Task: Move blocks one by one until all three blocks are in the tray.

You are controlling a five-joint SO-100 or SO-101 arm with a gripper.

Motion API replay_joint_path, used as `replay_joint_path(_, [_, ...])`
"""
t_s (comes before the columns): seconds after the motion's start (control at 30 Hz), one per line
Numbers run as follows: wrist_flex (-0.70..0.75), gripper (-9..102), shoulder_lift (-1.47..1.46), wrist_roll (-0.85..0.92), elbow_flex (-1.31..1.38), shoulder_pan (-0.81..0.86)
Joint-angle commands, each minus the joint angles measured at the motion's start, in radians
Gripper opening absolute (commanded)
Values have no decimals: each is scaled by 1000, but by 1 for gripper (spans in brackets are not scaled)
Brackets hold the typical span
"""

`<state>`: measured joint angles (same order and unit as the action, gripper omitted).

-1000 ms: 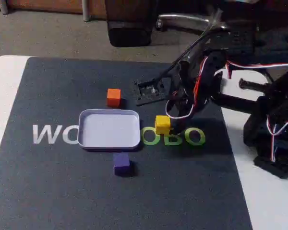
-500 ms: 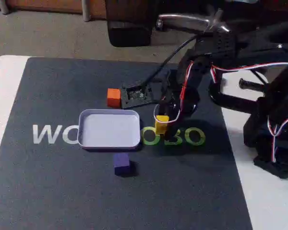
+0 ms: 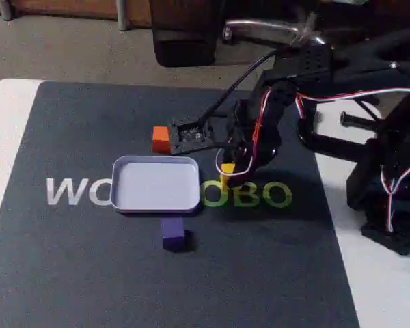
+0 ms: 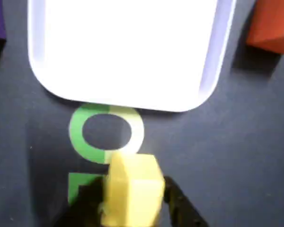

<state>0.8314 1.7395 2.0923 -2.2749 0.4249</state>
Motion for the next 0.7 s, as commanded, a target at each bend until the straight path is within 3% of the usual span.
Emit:
replay_joint_path(0.0, [-11,2,5,-5,51,11])
replay_joint_path(0.1, [-25,-8,5,-15,51,12])
replay_joint_path(0.67, [-28,-8,-127,-456,456,-161])
